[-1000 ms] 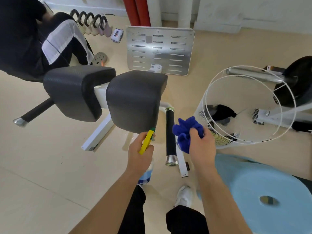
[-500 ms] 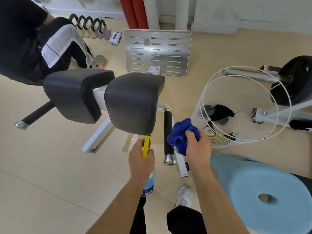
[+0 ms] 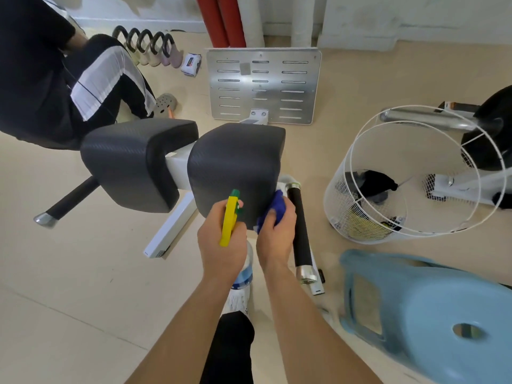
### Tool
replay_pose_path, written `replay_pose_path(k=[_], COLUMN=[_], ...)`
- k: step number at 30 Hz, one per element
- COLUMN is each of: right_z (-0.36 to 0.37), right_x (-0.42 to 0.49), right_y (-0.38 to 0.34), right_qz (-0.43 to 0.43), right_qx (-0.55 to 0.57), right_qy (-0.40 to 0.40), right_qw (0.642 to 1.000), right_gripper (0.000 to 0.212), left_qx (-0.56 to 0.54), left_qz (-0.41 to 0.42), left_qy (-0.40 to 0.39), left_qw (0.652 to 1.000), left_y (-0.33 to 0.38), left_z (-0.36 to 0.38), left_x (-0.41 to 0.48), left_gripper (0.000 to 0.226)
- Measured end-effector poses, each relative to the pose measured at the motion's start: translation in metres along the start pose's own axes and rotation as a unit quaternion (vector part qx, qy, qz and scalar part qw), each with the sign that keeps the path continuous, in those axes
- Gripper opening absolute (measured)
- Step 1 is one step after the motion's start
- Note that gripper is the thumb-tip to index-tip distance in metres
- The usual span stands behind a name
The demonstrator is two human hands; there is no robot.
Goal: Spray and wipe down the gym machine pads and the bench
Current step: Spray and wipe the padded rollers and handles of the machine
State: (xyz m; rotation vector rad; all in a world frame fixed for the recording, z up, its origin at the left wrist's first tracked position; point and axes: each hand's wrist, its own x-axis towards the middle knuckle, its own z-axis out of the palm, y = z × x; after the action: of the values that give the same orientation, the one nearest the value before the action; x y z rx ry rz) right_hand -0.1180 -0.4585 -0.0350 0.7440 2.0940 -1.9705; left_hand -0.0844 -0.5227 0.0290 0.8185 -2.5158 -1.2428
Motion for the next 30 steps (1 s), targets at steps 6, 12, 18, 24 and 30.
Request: replay_pose_path(k=[6,12,18,24,30], right_z=[0.025,0.020,-0.006,-0.066,-0.124], right_x=[-0.011,0.001,-0.003,0.023,0.041], right_y=[0.005,-0.023,-0.068,-0.090,-0.075], right_qz=[0.084,0.342,0.295,0.042,0.005], right_qx=[-0.072,0.164,0.321,0.244,-0.031], right_qy=[0.070,0.055,0.048,0.046,0.027], right_qw=[0.991,0.924,0.899,0.968,0.999], right_gripper=[0.041,0.032,0.024,0.046,0.048], left_qx=[0.006,-0.010,-0.023,-0.044,0.015], left_qz=[0.007,-0.012,-0.022,-0.002,0.026], left_qy=[0.015,-0.016,-0.045,-0.218,-0.321], left_qw=[1.000,1.000,0.998,0.975,0.947], left_y=[-0.014,-0.019,-0.028,-0.026,-0.028], left_z=[-0.011,-0.015,-0.021,-0.024,0.002], left_x=[0.015,0.013,0.006,0.007,0.008], left_gripper=[0.019,0.023,0.029,0.036,0.024])
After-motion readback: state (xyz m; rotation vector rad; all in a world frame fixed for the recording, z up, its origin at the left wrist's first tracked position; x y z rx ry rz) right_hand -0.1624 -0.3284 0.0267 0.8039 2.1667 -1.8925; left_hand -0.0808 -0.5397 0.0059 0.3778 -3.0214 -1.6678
